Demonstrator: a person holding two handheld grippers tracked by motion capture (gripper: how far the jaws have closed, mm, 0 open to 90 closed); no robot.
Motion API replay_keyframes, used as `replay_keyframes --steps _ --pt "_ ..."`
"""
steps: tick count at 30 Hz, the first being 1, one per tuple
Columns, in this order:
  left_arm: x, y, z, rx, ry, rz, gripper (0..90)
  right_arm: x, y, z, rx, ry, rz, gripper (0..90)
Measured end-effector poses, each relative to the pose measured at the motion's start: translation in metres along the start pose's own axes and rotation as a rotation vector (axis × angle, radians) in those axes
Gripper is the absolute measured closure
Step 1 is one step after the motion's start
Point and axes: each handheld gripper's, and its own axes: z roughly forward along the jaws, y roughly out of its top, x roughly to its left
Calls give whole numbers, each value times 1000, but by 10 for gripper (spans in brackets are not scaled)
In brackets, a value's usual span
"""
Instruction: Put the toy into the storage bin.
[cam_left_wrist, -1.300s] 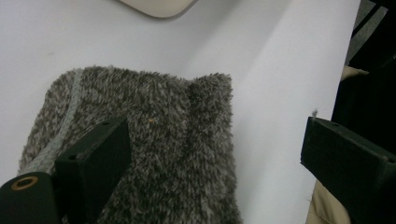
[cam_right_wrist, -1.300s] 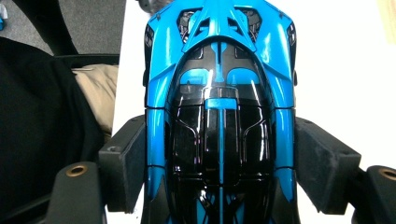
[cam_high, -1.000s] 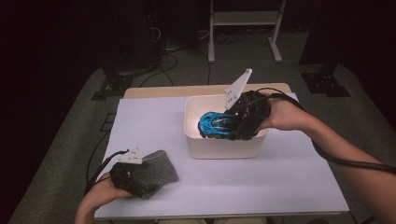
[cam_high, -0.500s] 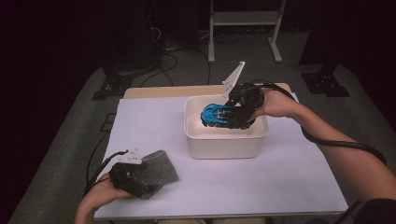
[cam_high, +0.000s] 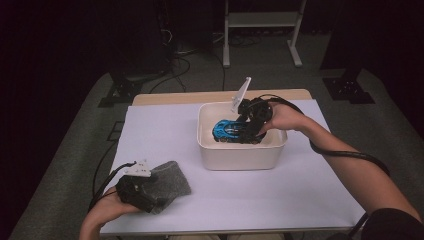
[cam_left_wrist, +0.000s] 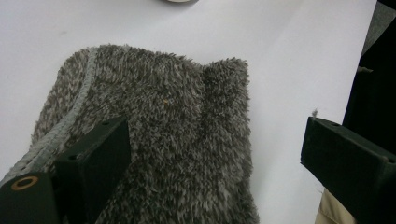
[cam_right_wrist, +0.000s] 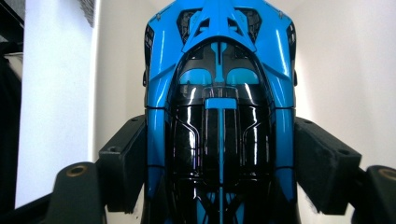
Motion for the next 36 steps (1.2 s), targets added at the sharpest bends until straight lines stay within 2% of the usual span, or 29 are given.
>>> replay_keyframes --steps 15,36 --pt "2 -2 -2 -15 -1 -11 79 -7 3 40 47 62 12 252" --pt "2 -3 -5 -22 1 -10 79 -15 3 67 87 104 41 263"
